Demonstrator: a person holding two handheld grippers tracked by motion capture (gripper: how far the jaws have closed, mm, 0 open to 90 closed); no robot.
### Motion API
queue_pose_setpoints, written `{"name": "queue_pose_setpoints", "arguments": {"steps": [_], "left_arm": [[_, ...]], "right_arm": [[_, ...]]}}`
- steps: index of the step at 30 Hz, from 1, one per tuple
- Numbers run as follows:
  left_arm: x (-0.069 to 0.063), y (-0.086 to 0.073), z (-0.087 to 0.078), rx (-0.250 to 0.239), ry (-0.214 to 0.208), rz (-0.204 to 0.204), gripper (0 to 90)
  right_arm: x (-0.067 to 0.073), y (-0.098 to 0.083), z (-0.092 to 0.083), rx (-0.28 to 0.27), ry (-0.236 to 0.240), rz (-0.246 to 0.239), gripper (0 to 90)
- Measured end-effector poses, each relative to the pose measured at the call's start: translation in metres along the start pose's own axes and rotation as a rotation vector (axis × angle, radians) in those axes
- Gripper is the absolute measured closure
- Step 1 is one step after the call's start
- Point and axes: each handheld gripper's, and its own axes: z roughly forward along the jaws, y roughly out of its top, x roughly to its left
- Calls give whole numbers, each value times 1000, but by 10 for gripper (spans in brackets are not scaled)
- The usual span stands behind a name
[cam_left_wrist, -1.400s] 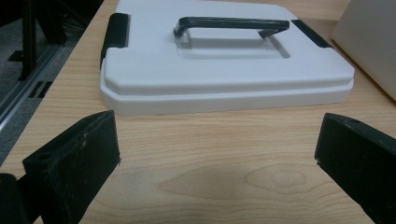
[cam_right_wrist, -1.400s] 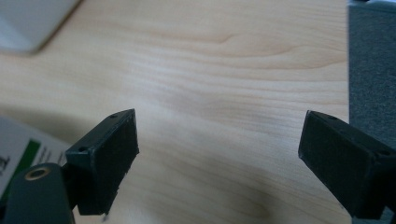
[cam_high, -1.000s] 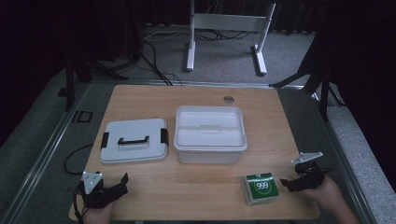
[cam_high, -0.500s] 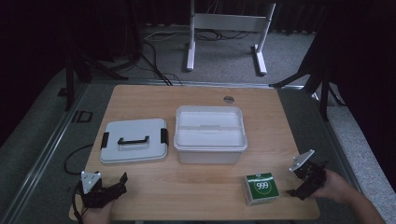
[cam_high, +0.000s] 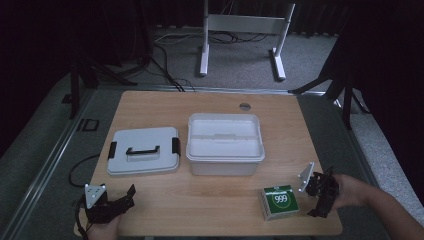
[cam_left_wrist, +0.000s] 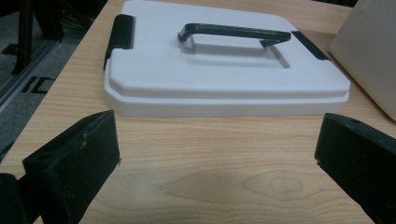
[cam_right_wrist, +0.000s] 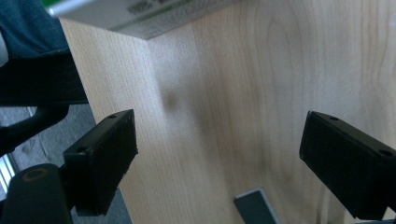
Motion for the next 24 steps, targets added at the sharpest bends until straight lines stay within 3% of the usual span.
{"name": "queue_pose_setpoints", "arguments": {"steps": [2,8,15,18,23,24], "left_arm": [[0,0,0,3,-3,-1,2],[2,0,0,3,-8,-12,2],[1,0,1,8,-13,-9,2],[1,0,0,7,-16,-7,2],[2,0,-1,8,-23,-8,2],[2,0,-1,8,-28,-8,2]], "right_arm": [[-4,4,-4,18,2,-7,117],[-23,17,-26,-11,1,2,129],[-41,43,-48,-23,-24,-14,128],[-49,67,-66,-11,-38,-38,128],[-54,88,-83,-8,-40,-48,124],[-57,99,-93,-22,-41,-44,124]]}}
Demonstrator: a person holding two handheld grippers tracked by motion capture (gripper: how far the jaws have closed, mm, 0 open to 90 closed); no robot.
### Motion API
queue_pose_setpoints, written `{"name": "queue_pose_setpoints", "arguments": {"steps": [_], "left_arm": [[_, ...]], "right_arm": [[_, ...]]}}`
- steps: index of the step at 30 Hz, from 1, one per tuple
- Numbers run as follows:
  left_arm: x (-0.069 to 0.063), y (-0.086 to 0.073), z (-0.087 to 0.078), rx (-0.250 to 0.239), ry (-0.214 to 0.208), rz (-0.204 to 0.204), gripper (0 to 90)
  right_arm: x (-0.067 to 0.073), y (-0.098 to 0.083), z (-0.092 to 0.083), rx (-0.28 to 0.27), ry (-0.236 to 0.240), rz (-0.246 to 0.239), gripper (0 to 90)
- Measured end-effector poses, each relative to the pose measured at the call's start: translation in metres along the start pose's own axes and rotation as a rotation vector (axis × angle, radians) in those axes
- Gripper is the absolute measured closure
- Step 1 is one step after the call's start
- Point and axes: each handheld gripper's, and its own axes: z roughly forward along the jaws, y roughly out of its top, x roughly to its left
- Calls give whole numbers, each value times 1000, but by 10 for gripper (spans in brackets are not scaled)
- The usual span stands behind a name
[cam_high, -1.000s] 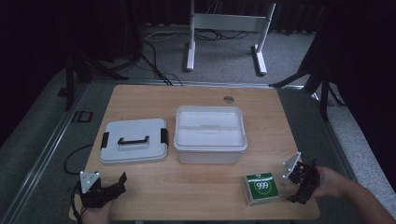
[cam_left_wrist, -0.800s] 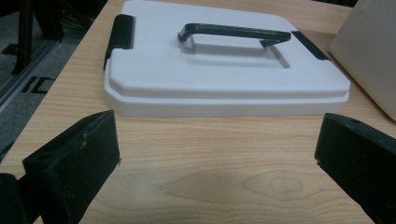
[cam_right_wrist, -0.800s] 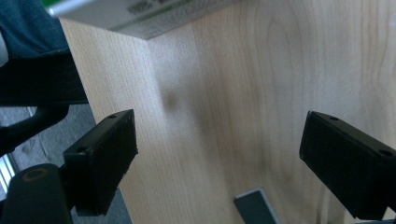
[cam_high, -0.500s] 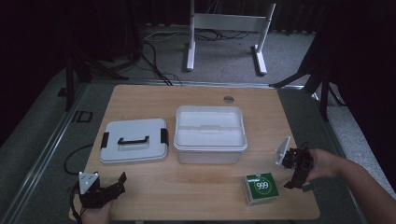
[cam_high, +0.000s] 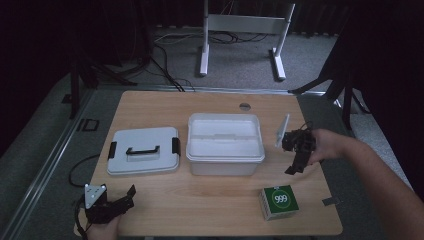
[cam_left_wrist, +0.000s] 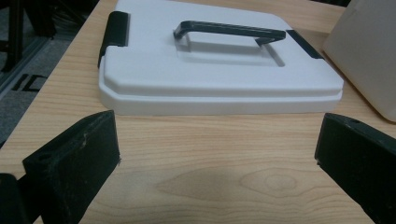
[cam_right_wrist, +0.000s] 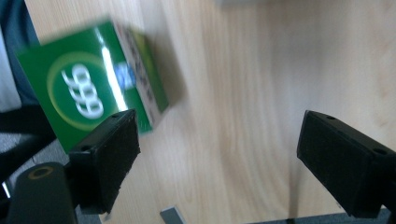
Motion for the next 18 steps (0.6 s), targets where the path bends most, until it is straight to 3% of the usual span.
{"name": "queue_pose_setpoints", "arguments": {"steps": [8,11,18], "left_arm": [[0,0,0,0,-24,-6,2],[0,0,0,0,-28,-5,2],[-1,0,0,4,-42,-2,2]], "right_arm": [[-11,41,-37,-25,-37,-27,126],[-13,56,-42,-1,-41,-41,128],[-17,91,-48,-9,-55,-86,128]]}}
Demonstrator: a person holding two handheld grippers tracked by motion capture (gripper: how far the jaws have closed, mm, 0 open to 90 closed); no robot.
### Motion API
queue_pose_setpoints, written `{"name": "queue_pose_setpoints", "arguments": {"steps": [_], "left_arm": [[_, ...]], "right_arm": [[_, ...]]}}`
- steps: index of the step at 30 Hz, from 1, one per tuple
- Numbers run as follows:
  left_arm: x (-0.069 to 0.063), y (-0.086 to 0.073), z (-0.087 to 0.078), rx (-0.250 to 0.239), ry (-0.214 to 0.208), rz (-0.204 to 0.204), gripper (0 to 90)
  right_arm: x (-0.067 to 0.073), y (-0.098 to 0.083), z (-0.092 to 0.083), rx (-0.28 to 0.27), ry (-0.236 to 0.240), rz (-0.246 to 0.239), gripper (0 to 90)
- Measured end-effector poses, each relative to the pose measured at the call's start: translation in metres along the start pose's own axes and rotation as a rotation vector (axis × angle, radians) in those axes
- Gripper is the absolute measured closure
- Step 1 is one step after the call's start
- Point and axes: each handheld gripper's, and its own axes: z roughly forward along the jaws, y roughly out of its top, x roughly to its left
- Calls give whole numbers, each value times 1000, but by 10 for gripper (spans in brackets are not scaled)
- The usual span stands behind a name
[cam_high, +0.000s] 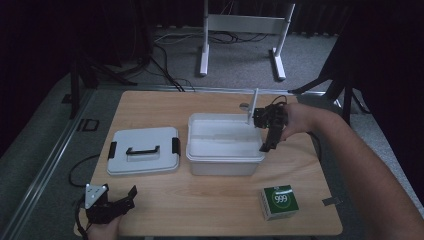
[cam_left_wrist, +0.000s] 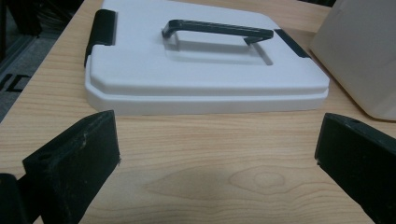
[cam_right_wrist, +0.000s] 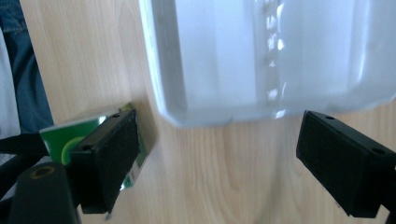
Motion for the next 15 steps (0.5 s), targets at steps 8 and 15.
{"name": "queue_pose_setpoints", "arguments": {"steps": [8,15], "left_arm": [[-2,2,0,-10,-9,8,2],[-2,3,0,-16,-13,11,2]], "right_arm": [[-3,48,1,-21,-12,-60,139],[-10,81,14,-29,-24,-86,187]]}}
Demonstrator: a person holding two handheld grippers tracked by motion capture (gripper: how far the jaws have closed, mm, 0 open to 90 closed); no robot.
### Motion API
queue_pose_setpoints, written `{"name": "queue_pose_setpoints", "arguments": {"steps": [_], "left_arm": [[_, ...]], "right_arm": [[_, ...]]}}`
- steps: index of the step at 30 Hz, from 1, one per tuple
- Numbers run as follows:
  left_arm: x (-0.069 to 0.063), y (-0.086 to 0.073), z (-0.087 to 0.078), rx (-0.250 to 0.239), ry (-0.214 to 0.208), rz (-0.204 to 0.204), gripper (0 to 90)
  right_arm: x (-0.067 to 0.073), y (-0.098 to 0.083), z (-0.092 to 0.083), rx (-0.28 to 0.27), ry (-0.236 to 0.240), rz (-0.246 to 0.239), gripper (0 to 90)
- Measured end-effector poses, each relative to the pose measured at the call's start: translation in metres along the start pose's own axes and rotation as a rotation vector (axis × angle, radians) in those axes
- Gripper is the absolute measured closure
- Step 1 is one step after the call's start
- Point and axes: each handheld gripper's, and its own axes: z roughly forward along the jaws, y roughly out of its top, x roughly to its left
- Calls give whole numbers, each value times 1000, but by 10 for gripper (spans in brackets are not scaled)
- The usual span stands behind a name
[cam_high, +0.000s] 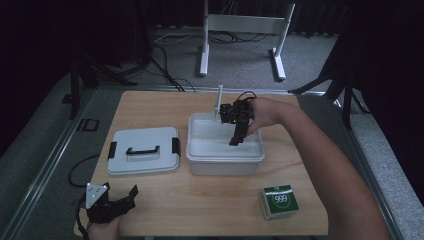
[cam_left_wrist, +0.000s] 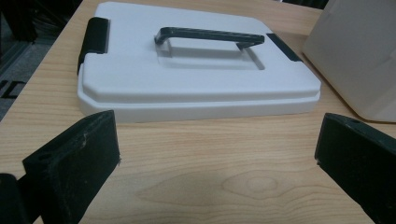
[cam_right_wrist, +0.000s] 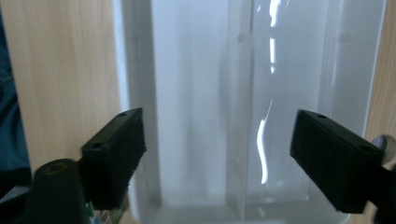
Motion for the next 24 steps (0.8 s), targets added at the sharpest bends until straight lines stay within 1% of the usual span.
{"name": "queue_pose_setpoints", "arguments": {"steps": [1,4,6,7,10,14,16,17,19,21,23,24], "left_arm": [[1,0,0,4,-1,-1,2],[3,1,1,1,-2,-6,2],[3,1,2,4,-7,-6,2],[3,1,2,4,-7,-6,2],[2,1,2,3,-13,-6,2],[3,1,2,4,-16,-7,2],[4,1,2,5,-16,-10,2],[4,1,2,6,-16,-13,2],[5,1,3,6,-18,-17,2],[5,1,2,7,-18,-16,2],[5,1,2,5,-21,-19,2],[5,1,2,5,-20,-19,2]], "right_arm": [[-2,3,3,-2,1,-7,207],[-7,8,12,20,-8,-8,225],[-9,11,18,23,0,-7,237],[-9,11,18,23,0,-7,237],[-12,18,29,46,-2,-16,293],[-17,24,39,55,-1,-20,366],[-18,26,44,54,-4,-25,425],[-18,28,47,60,0,-29,449],[-19,30,52,75,-7,-35,526],[-20,31,55,83,3,-43,640],[-21,33,57,85,21,-34,695],[-22,33,59,89,16,-43,719]]}}
